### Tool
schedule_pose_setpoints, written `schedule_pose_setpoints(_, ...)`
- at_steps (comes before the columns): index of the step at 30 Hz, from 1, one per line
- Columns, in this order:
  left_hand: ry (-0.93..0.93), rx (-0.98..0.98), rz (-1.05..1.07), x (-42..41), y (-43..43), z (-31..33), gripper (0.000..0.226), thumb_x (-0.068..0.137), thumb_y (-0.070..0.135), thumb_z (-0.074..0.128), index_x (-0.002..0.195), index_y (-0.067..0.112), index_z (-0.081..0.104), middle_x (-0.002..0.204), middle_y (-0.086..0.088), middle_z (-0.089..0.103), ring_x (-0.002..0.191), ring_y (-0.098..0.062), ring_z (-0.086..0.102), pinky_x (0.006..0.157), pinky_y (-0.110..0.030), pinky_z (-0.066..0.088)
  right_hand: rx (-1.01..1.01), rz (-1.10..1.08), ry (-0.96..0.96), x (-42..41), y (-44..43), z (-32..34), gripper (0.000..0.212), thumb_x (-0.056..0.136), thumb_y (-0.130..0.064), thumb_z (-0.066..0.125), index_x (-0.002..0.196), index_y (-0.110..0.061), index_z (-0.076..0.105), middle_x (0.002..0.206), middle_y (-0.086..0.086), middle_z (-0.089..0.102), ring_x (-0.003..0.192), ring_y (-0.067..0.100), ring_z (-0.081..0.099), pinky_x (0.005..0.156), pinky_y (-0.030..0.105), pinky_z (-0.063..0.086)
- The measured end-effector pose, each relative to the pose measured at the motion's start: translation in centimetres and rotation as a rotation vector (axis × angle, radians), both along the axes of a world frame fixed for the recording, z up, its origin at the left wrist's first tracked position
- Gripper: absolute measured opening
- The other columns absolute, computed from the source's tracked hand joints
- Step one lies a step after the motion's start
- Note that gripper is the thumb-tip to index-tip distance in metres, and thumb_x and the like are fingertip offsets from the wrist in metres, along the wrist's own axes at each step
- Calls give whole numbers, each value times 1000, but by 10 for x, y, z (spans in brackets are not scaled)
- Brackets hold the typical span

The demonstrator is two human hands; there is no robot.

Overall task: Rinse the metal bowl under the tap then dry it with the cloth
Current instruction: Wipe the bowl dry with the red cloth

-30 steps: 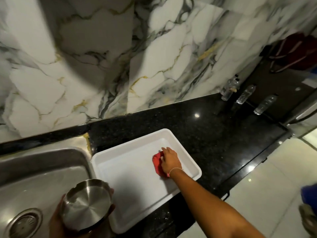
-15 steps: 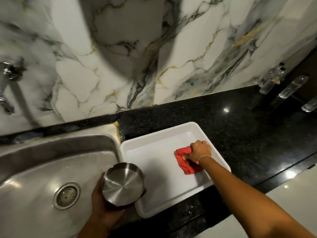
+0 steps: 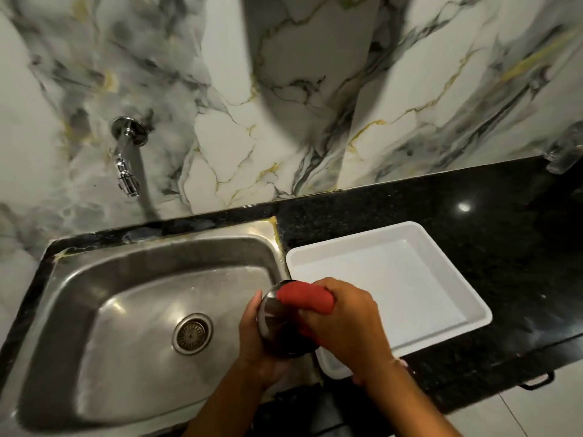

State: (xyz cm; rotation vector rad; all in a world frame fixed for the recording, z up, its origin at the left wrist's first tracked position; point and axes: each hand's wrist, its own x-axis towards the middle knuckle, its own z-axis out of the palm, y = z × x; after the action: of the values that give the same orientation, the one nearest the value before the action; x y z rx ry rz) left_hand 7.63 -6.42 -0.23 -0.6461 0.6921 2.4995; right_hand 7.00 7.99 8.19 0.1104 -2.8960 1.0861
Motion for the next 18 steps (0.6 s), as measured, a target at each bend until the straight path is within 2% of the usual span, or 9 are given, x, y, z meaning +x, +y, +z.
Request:
schedule_pose_setpoints(3, 2, 0, -4, 3, -3, 2, 73, 89, 65, 42, 124, 7, 70, 116, -25, 71, 104, -40, 69, 85, -49, 57, 136, 24, -68, -5, -29, -7, 31, 90, -46, 55, 90, -20, 73, 86, -2, 74, 77, 21, 66, 67, 29, 50)
schedule_pose_setpoints(5, -12, -7, -17, 7, -8, 1, 72, 88, 64, 44, 127, 9, 69, 119, -23, 71, 110, -39, 65, 90, -49, 55, 167, -13, -122, -4, -46, -11, 30, 90, -39, 53, 91, -17, 73, 86, 2, 75, 75, 24, 65, 66, 29, 49)
schedule_pose_setpoints(8, -65, -55, -52, 13, -14, 0, 73, 87, 65, 46, 127, 9, 68, 126, -23, 69, 115, -40, 62, 92, -49, 53, 79, -51, -122, 4, -61, -19, 22, 89, -29, 56, 86, -16, 73, 80, 3, 74, 66, 23, 58, 62, 26, 39)
schedule_pose_setpoints(10, -63, -82, -54, 14, -20, -2, 72, 86, 64, 46, 124, 8, 68, 122, -22, 68, 110, -39, 64, 88, -47, 55, -30, 19, -131, 9, -64, -26, 17, 86, -25, 60, 78, -16, 72, 70, 2, 71, 65, 25, 61, 61, 28, 43)
schedule_pose_setpoints(12, -21, -105, -40, 14, -29, -2, 67, 86, 60, 47, 121, 6, 67, 114, -22, 67, 104, -38, 66, 87, -45, 55, -75, 195, -161, 13, -63, -31, 9, 82, -21, 64, 79, -18, 73, 70, 2, 70, 68, 24, 64, 64, 35, 52)
schedule_pose_setpoints(13, -1, -102, -40, 13, -34, -3, 65, 87, 59, 46, 118, 5, 67, 109, -22, 68, 100, -37, 68, 86, -44, 55, -81, 311, -167, 15, -60, -31, 10, 79, -19, 66, 85, -22, 74, 79, 1, 73, 76, 22, 67, 70, 36, 55)
schedule_pose_setpoints(15, 40, -83, -67, 11, -41, -3, 64, 88, 57, 43, 107, 3, 71, 98, -20, 73, 91, -34, 71, 81, -40, 57, -41, 550, -181, 12, -47, -31, 30, 76, -13, 71, 101, -29, 75, 105, -5, 74, 100, 14, 66, 87, 25, 53)
schedule_pose_setpoints(16, 54, -74, -84, 10, -42, -2, 63, 90, 56, 41, 103, 2, 73, 95, -20, 74, 89, -33, 72, 81, -39, 57, 36, 658, -182, 10, -40, -29, 38, 77, -11, 72, 108, -31, 74, 115, -8, 71, 111, 10, 61, 92, 17, 46)
schedule_pose_setpoints(18, 57, -53, -104, 11, -43, -2, 62, 91, 54, 39, 101, 3, 74, 93, -19, 75, 87, -33, 72, 80, -39, 55, 256, 847, -107, 5, -27, -22, 47, 77, -6, 70, 116, -33, 72, 125, -8, 66, 120, 11, 54, 95, 18, 43)
